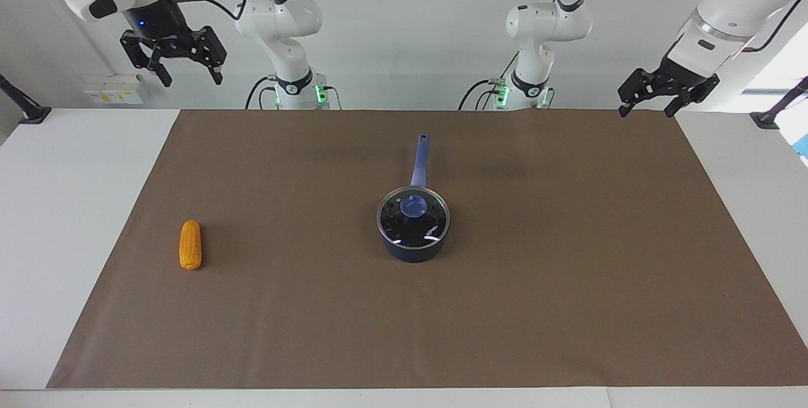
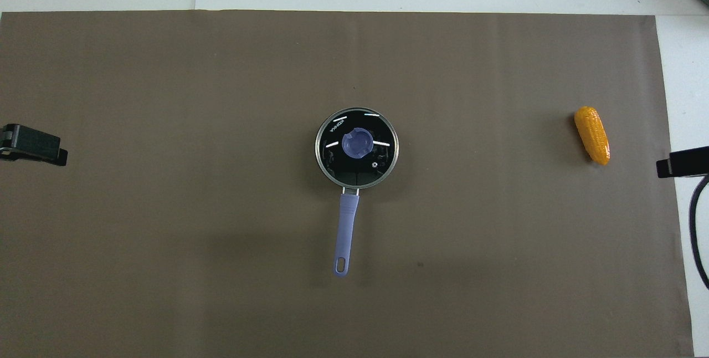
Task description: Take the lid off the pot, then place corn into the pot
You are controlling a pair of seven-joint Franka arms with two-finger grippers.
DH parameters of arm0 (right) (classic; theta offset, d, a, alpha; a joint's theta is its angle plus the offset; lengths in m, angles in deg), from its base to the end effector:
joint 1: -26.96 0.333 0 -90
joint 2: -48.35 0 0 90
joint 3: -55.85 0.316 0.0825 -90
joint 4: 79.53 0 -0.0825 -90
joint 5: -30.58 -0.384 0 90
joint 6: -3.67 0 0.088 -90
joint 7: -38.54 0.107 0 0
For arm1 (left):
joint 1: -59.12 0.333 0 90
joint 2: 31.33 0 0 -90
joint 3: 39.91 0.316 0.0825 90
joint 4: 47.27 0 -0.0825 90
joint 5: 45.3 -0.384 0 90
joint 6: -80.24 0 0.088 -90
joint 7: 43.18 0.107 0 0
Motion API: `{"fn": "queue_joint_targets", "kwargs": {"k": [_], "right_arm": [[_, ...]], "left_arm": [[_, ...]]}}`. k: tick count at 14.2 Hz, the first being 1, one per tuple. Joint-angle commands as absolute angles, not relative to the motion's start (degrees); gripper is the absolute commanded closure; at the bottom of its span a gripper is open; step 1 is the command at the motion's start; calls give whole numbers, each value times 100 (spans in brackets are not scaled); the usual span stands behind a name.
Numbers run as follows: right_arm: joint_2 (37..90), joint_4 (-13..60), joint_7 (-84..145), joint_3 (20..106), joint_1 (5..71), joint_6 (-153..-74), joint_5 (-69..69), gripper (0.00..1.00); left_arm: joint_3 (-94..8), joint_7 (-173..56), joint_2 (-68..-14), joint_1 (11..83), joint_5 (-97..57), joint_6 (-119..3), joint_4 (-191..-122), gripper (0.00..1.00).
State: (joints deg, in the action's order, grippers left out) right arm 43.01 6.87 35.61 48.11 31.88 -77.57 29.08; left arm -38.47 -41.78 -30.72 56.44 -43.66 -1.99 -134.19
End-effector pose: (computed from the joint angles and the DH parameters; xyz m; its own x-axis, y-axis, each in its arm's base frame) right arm 0.5072 -0.0260 0.6894 1.0000 0.0064 0.0044 0.0066 -0.9992 -0.0382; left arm 0.5370 -0.0149 0.6440 0.9963 -0.0499 -0.0704 -0.0478 -0.9984 0.0306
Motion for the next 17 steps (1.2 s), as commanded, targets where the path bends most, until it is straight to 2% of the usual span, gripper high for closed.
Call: {"fn": "queue_joint_targets", "kwargs": {"k": [1,9,17], "right_arm": [[4351,599,3643,4829,3153,-7745,2786,0],[4351,599,3643,4829,3145,-7745,2786,0],[4351,599,3643,4829,3145,-7754,2786,0]], "left_arm": [[-3815,-4107,-2949,5578,-4460,-141,-13533,0],[-3824,-3846,-2992,5561,-4486,-263,-13587,0],[-3815,-3571,-3054,5070,-4495,-650,-13911,0]]}}
